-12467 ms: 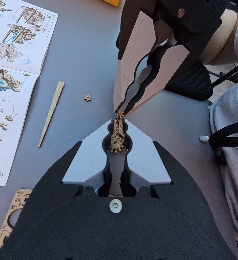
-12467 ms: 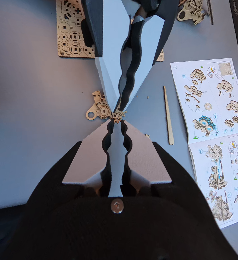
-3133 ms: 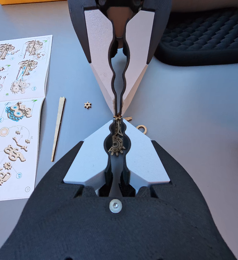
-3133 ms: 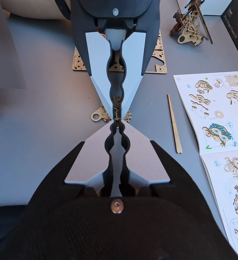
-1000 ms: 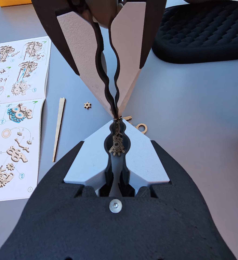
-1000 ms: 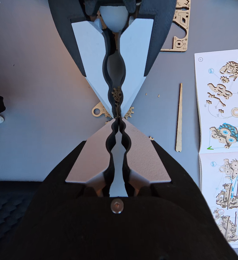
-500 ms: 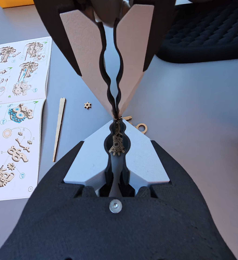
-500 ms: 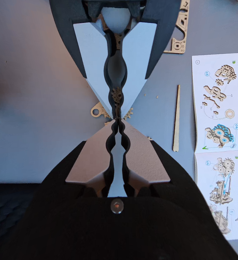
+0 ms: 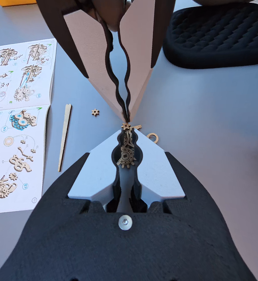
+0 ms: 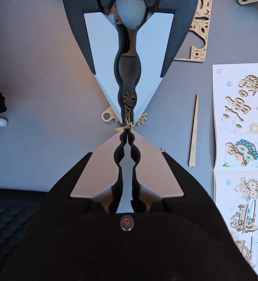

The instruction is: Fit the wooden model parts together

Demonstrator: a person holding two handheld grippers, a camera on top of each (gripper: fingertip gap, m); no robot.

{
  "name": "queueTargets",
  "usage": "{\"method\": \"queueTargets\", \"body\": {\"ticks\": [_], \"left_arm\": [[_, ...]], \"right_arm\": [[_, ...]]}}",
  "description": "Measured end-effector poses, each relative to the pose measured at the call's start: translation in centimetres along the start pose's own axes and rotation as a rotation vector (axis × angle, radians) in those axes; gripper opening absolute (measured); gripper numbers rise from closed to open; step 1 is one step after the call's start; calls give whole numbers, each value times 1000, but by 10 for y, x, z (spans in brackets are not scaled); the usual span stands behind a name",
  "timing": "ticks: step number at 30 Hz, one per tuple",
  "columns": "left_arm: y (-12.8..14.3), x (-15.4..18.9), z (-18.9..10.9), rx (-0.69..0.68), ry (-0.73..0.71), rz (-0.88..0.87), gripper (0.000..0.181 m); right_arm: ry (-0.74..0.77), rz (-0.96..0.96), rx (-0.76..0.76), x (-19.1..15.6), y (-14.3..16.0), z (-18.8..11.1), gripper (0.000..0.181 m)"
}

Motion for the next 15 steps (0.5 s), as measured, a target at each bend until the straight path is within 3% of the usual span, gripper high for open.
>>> {"method": "queueTargets", "body": {"ticks": [6,10,15], "left_arm": [[7,-7,-8,-49,-17,-12,12],[7,-5,-5,-31,23,-67,16],[6,-8,-6,-47,4,-100,33]], "right_arm": [[10,14,77,5,-10,-2,0],[2,14,46,9,-10,6,0],[1,11,48,10,-10,6,0]]}}
Point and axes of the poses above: each gripper's, where its closed fingertips meet, z out along the fingers, y out of its underside, x = y × z across the jaws, the point moved 6 cm from there along -z, back along the fingers, and after that the axes turned 4 degrees about -y, right-handed, at the moved point
